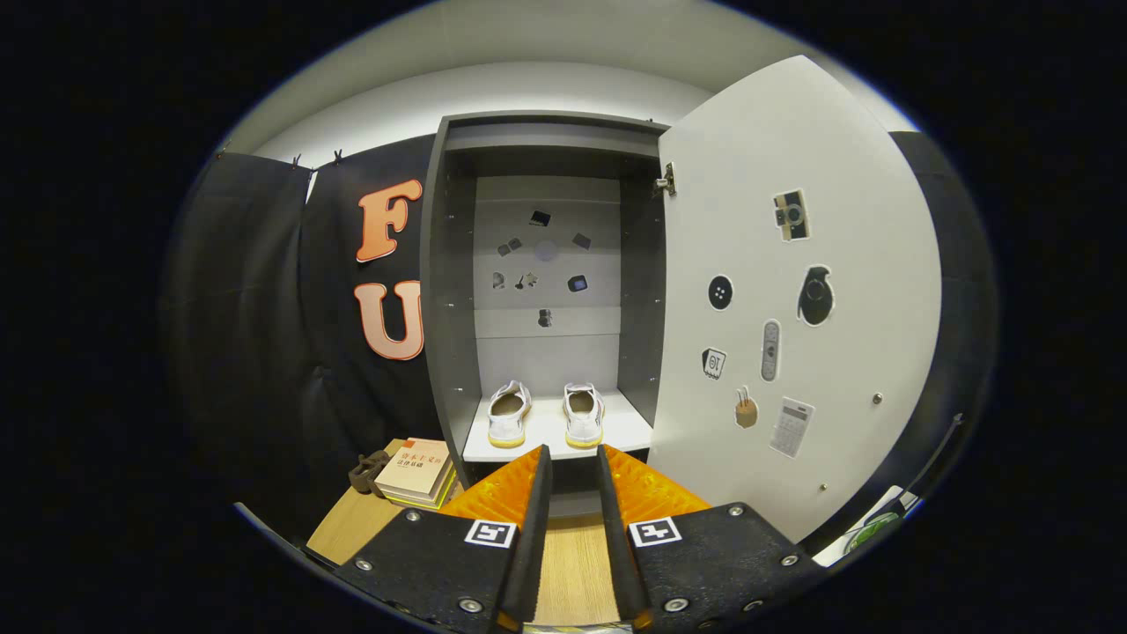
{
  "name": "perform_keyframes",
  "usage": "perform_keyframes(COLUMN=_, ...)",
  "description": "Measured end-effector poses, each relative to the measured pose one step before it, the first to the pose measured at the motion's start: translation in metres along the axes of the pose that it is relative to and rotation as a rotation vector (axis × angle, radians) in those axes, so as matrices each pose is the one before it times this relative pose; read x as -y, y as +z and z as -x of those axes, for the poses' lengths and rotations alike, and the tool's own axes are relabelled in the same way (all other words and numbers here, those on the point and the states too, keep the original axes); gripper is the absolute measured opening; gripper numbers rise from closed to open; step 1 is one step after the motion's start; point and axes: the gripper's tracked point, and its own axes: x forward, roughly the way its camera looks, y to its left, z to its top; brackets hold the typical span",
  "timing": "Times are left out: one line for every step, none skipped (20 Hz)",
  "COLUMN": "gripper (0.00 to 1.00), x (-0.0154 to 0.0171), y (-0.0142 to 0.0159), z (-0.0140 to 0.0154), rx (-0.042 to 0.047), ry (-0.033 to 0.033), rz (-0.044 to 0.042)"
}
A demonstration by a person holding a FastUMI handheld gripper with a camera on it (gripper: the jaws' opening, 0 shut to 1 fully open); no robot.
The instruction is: Open the shoe cabinet door, grab the shoes and put them into the shoe cabinet, then close the shoe cabinet door.
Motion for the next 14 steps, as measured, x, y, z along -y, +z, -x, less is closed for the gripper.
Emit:
perform_keyframes(gripper=0.36, x=0.00495, y=-0.00206, z=0.00699, rx=0.00164, ry=-0.00801, rz=0.00664)
perform_keyframes(gripper=0.37, x=0.00325, y=-0.00019, z=0.00649, rx=0.00437, ry=0.00164, rz=-0.00084)
perform_keyframes(gripper=0.39, x=-0.00027, y=0.00036, z=0.00758, rx=0.00480, ry=0.00901, rz=-0.00744)
perform_keyframes(gripper=0.41, x=0.00327, y=0.00064, z=0.00624, rx=0.00647, ry=0.00444, rz=-0.00097)
perform_keyframes(gripper=0.44, x=0.00361, y=0.00054, z=0.00708, rx=0.00560, ry=0.00296, rz=0.00094)
perform_keyframes(gripper=0.45, x=0.00649, y=-0.00120, z=0.00641, rx=0.00169, ry=-0.00815, rz=0.00294)
perform_keyframes(gripper=0.47, x=0.00614, y=-0.00056, z=0.00663, rx=0.00018, ry=-0.00438, rz=0.00263)
perform_keyframes(gripper=0.47, x=0.00613, y=-0.00190, z=0.00707, rx=-0.00008, ry=-0.00436, rz=-0.00051)
perform_keyframes(gripper=0.48, x=0.00627, y=-0.00068, z=0.00674, rx=0.00204, ry=0.00198, rz=-0.00376)
perform_keyframes(gripper=0.48, x=0.00677, y=-0.00188, z=0.00668, rx=0.00107, ry=0.00037, rz=-0.01288)
perform_keyframes(gripper=0.49, x=0.00694, y=-0.00162, z=0.00687, rx=0.00147, ry=0.00222, rz=-0.01579)
perform_keyframes(gripper=0.49, x=0.00985, y=-0.00227, z=0.00506, rx=0.00148, ry=-0.00376, rz=-0.01272)
perform_keyframes(gripper=0.50, x=0.01275, y=-0.00264, z=0.00510, rx=-0.00047, ry=-0.01275, rz=-0.00692)
perform_keyframes(gripper=0.50, x=0.01139, y=-0.00262, z=0.00400, rx=0.00038, ry=-0.01282, rz=-0.00291)
